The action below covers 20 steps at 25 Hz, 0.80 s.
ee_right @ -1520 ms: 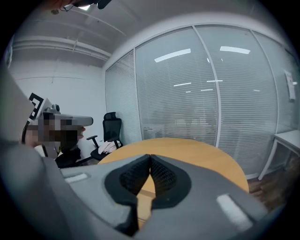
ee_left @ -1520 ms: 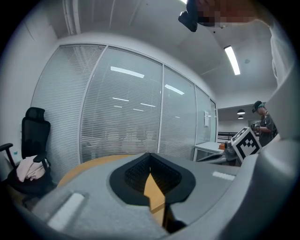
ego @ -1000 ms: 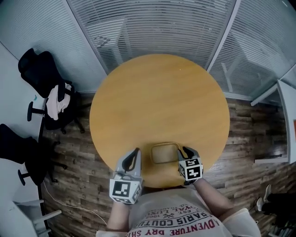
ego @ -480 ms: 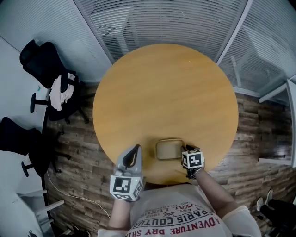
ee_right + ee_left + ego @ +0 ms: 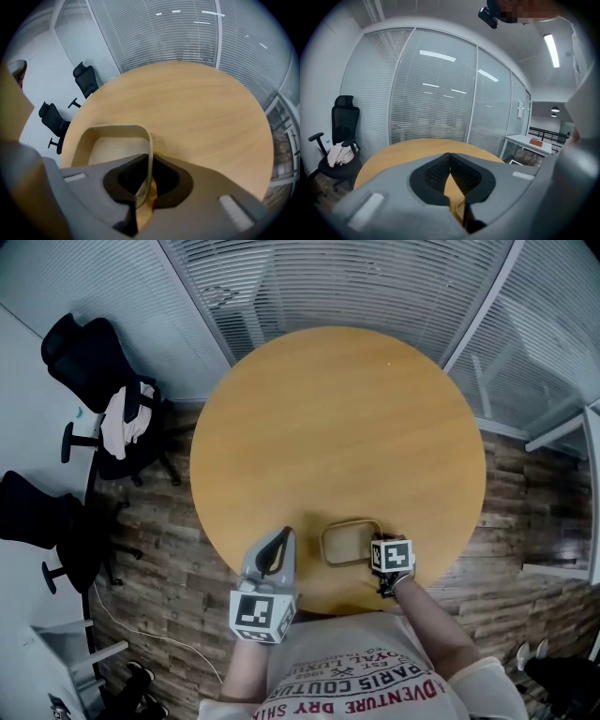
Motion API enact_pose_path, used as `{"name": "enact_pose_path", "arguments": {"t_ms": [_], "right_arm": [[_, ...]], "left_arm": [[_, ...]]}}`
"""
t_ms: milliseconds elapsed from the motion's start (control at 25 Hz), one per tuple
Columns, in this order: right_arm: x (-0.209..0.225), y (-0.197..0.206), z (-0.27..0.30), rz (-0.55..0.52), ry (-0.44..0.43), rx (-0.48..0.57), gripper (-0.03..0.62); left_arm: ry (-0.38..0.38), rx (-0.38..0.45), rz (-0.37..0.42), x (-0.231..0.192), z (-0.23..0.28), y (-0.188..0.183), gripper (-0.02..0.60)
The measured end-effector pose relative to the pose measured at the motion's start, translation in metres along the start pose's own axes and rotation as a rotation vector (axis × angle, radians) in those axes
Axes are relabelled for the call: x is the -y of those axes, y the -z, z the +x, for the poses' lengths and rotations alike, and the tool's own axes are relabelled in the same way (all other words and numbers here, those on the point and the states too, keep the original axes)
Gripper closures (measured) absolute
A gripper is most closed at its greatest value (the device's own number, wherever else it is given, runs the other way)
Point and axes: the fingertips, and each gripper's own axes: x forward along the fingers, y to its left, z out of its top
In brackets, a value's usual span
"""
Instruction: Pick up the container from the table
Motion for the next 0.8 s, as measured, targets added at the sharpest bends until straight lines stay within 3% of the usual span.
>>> {"name": "enact_pose_path", "arguments": {"t_ms": [520, 800], "right_arm": [[0.004, -0.011, -0.010, 0.059, 0.009, 0.027, 0.579], [0.003, -0.032, -0.041, 0.066, -0.012, 0.122, 0.589]], "left_arm": [[0.000, 0.012, 0.002, -0.005, -0.005, -0.008, 0.575], [0.001, 0.032, 0.001, -0.001, -0.014, -0.011, 0.575]]}}
